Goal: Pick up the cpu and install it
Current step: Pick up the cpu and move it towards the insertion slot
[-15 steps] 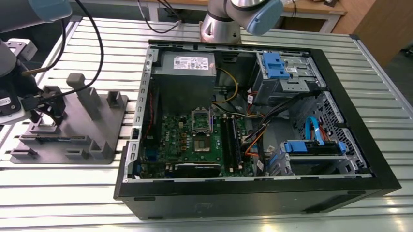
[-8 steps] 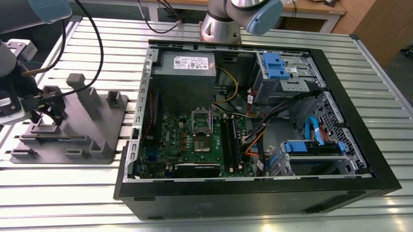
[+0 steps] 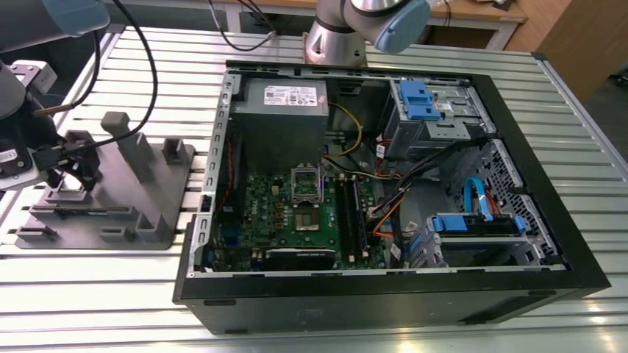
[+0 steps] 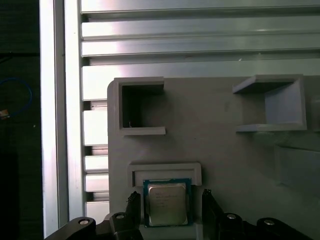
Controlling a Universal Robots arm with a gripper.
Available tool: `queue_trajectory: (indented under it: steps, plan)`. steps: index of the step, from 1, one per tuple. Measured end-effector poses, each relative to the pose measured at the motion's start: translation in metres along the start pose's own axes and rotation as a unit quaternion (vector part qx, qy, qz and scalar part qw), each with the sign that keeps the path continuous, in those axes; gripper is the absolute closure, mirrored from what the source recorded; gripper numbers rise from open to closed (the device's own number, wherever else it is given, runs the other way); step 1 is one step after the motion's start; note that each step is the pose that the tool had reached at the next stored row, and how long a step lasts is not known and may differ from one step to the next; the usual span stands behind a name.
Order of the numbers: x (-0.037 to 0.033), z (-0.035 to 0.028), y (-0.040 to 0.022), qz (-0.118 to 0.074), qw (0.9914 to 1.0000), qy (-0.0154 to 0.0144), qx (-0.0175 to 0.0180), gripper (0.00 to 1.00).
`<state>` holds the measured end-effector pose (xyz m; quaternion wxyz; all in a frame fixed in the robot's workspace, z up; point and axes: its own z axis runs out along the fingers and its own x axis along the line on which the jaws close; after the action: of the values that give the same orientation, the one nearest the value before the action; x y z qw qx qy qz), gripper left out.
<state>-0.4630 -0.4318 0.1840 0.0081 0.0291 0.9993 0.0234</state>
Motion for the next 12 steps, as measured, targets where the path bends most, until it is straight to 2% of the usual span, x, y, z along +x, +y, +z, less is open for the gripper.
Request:
queue_trajectory:
  steps: [12]
  plan:
    - [0.0008,0.0011,-0.0001,-0.004,0.99999,0.0003,0.0,0.4]
